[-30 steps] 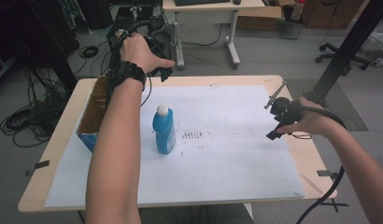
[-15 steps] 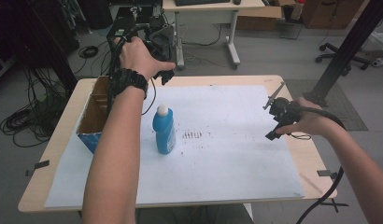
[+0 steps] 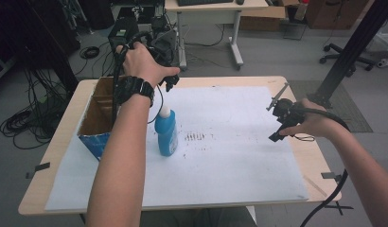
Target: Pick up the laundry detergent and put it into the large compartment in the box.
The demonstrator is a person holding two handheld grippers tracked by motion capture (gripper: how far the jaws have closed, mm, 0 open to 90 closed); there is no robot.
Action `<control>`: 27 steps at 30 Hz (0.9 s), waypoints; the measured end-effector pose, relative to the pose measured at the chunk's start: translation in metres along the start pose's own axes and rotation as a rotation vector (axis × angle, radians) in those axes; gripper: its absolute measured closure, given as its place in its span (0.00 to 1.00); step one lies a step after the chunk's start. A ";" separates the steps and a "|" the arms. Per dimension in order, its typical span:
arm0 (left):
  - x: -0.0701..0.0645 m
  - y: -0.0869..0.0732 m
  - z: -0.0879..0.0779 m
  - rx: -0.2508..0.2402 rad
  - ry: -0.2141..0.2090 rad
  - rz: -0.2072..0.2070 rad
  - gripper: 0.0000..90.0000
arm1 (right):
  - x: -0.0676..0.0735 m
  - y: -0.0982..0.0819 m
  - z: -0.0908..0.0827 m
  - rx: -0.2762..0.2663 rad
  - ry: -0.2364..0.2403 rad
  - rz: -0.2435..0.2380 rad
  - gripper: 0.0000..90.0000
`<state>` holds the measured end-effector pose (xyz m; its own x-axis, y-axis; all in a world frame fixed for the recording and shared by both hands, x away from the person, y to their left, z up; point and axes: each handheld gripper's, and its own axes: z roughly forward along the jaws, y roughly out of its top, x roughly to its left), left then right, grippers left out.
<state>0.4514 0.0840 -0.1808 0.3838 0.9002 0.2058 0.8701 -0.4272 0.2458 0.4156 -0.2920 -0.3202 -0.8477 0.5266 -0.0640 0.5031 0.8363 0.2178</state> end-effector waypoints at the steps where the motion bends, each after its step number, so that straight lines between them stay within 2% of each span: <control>1: 0.000 -0.001 0.000 0.010 -0.006 -0.010 0.12 | 0.000 0.000 -0.001 -0.001 -0.001 0.002 0.17; 13: -0.008 -0.003 0.007 0.050 -0.023 -0.049 0.11 | -0.001 0.001 -0.002 -0.003 -0.002 0.013 0.17; 16: -0.009 -0.004 0.008 0.052 -0.027 -0.053 0.11 | -0.001 0.002 -0.002 -0.003 -0.003 0.014 0.17; 21: -0.013 -0.006 0.009 0.063 -0.033 -0.085 0.11 | -0.001 0.002 -0.001 0.000 -0.003 0.011 0.17; 27: -0.017 -0.009 0.011 0.072 -0.046 -0.097 0.11 | 0.001 0.003 -0.001 -0.003 -0.003 0.004 0.17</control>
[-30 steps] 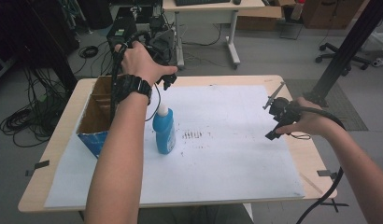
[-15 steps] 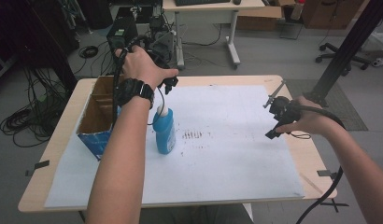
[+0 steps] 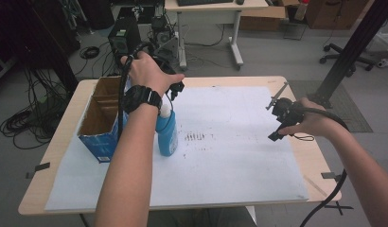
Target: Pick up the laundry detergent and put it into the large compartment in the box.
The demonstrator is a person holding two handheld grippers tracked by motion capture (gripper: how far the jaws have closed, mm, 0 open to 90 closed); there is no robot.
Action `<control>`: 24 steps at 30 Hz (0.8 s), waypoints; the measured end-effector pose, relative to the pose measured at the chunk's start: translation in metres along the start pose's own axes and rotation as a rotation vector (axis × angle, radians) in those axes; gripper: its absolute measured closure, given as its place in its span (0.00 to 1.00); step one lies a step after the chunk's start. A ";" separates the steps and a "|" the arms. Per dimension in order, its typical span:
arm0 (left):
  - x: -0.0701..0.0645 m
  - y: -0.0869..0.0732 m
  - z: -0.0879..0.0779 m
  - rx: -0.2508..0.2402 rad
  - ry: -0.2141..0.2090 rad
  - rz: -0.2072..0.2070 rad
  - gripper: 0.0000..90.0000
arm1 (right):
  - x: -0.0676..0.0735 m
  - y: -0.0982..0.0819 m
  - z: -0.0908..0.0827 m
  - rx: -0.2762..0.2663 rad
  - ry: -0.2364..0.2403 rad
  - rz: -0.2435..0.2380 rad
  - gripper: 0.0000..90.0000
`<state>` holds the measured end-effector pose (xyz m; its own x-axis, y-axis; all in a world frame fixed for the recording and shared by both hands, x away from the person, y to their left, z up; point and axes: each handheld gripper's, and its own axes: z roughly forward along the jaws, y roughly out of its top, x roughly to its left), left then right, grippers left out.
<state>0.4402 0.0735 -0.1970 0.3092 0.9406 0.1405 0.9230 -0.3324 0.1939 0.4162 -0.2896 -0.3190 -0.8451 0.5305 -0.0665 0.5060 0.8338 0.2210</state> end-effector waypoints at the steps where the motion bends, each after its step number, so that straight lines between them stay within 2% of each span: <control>1: 0.000 0.000 0.000 0.000 0.000 0.000 0.11 | 0.000 0.000 0.000 0.000 0.000 0.000 0.17; 10: -0.001 -0.007 0.005 0.011 -0.011 -0.017 0.12 | 0.001 -0.001 0.000 -0.001 0.000 0.002 0.17; 24: -0.007 -0.013 0.015 0.020 -0.024 -0.013 0.12 | 0.002 0.000 0.000 0.002 -0.003 0.000 0.17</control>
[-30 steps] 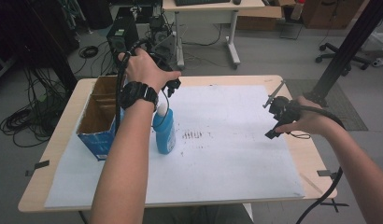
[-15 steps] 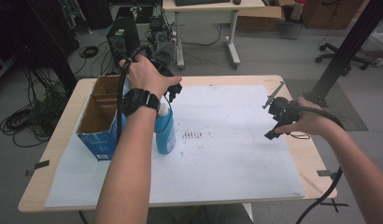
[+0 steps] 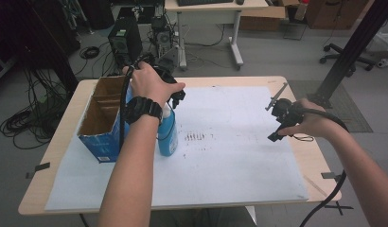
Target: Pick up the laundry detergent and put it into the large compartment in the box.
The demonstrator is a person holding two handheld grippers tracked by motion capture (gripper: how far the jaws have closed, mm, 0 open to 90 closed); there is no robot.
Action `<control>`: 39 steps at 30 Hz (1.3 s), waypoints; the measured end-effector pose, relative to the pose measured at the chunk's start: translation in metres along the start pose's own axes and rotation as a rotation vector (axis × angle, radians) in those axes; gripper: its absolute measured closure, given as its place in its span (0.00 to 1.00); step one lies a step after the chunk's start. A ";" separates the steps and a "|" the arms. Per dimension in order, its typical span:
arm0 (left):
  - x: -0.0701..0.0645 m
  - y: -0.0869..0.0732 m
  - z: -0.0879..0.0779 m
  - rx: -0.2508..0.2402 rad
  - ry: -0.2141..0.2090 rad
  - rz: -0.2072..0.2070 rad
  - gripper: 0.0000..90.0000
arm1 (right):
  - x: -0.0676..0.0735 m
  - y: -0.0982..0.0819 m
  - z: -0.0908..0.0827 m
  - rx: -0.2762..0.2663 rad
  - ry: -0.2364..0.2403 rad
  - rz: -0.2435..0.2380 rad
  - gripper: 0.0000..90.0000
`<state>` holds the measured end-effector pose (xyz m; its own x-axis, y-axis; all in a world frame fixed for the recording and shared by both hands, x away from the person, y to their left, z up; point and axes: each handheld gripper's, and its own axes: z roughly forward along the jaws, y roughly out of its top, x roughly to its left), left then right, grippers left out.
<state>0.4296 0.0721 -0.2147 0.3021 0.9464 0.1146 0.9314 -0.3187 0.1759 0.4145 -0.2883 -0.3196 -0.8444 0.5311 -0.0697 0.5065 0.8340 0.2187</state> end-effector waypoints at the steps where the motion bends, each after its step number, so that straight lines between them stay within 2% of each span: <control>1: 0.000 0.000 0.001 0.003 -0.001 0.002 0.12 | 0.000 0.000 0.000 -0.001 0.000 0.000 0.17; 39: -0.009 -0.005 0.019 0.053 -0.011 -0.019 0.14 | 0.001 -0.001 0.004 0.000 0.005 0.001 0.17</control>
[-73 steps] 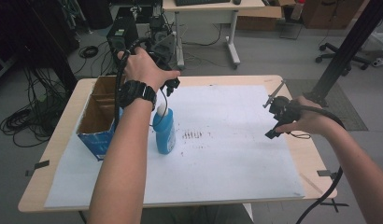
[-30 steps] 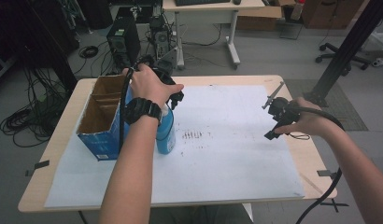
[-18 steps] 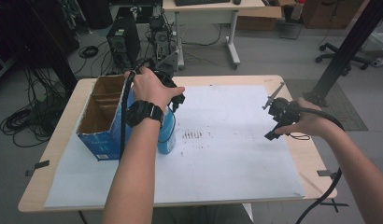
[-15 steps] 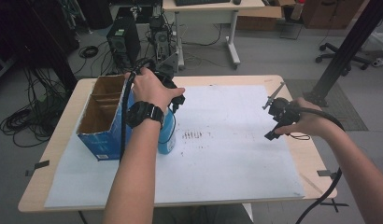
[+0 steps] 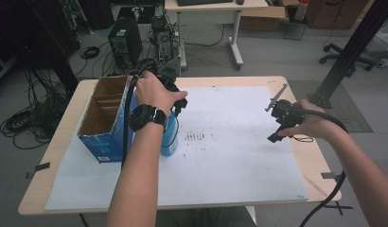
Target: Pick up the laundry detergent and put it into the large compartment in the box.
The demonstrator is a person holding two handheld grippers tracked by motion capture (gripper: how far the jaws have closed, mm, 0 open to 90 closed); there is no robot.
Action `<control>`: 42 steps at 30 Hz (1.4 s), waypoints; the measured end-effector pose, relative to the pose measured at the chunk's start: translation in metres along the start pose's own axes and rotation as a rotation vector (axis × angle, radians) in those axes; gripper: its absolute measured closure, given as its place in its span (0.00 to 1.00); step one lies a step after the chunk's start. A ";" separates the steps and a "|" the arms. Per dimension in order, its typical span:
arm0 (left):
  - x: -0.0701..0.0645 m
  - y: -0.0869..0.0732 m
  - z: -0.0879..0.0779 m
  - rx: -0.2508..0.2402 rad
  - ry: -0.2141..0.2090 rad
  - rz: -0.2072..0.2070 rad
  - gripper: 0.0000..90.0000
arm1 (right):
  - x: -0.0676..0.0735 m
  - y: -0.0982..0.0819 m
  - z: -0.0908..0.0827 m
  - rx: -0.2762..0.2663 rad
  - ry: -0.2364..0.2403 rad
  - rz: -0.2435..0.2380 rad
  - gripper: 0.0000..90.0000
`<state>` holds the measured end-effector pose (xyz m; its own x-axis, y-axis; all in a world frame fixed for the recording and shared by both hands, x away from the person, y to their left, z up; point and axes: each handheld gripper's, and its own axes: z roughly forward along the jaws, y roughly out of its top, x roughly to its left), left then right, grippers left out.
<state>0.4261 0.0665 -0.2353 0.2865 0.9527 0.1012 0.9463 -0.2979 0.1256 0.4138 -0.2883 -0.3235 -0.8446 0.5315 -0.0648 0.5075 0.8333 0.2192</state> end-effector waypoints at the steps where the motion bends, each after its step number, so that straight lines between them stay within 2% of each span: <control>1: 0.000 0.000 0.000 0.000 -0.002 0.000 0.14 | 0.000 0.000 0.000 -0.001 0.001 0.000 0.17; 28: -0.002 -0.002 0.014 0.015 -0.006 0.005 0.13 | 0.001 -0.001 0.004 0.006 0.006 -0.004 0.17; 42: -0.003 -0.004 0.032 0.036 -0.009 -0.005 0.12 | 0.001 -0.001 0.006 0.011 0.009 -0.003 0.17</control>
<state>0.4259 0.0669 -0.2678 0.2833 0.9546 0.0920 0.9523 -0.2913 0.0906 0.4138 -0.2875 -0.3293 -0.8477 0.5274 -0.0565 0.5066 0.8366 0.2087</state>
